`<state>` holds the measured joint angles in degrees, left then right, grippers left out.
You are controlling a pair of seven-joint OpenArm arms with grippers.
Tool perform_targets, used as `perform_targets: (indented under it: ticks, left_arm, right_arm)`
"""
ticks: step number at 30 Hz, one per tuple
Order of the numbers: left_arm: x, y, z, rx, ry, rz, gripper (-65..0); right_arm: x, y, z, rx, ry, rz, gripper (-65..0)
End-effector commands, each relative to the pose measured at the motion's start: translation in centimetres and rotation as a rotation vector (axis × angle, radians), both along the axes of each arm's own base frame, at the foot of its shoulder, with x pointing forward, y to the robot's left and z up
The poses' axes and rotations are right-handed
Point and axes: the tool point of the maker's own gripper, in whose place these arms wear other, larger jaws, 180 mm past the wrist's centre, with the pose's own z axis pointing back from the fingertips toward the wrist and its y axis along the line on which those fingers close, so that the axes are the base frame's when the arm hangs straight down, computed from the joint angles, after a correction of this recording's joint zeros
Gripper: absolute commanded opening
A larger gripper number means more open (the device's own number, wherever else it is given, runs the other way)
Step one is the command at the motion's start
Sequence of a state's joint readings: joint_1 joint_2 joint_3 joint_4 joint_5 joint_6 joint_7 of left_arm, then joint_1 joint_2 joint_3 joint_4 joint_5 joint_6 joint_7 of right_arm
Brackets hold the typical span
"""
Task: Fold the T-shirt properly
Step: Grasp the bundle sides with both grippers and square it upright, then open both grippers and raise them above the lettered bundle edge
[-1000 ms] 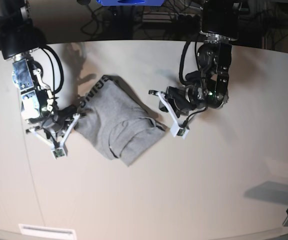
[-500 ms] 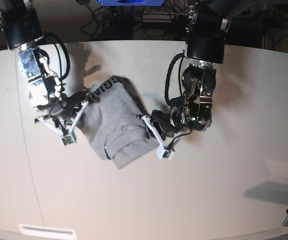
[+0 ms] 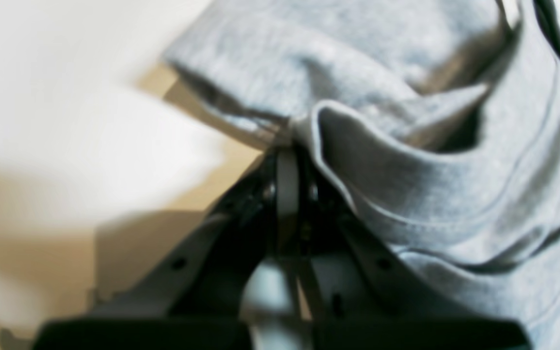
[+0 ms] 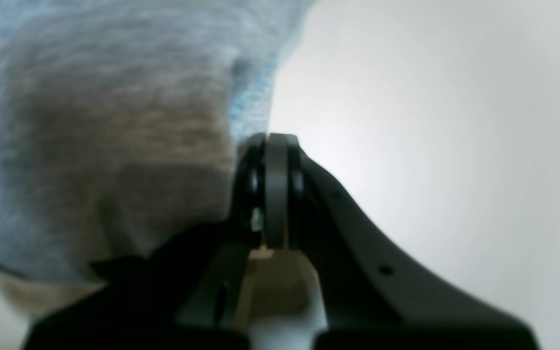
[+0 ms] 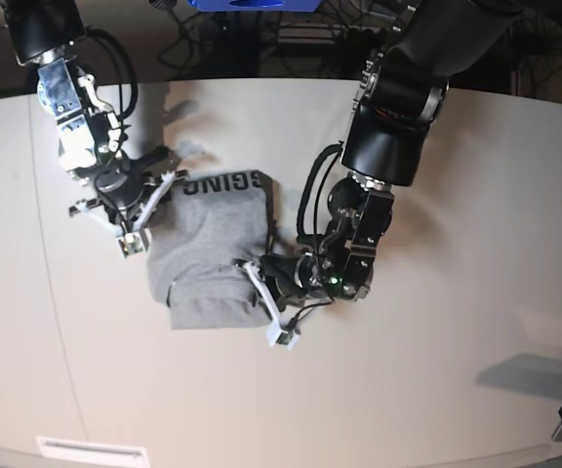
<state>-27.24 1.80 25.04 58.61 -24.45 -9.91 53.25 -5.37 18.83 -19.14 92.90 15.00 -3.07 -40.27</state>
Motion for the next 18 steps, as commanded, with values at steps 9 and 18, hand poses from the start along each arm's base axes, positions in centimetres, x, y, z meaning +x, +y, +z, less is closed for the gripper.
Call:
perform_targets:
  ticks: [9,18]
  left_arm:
    - [1.4,-1.8,1.5,0.004,-0.031,-0.031,-65.0]
    - [3.7,4.4,5.8,0.055,-0.195,0.027,-65.0]
  right_arm:
    - [-3.4,-0.7,-2.0,-0.014,0.165,-0.01,-65.0]
    - [-2.3,-4.1,-1.0,-0.044,0.129,-0.08,-65.0]
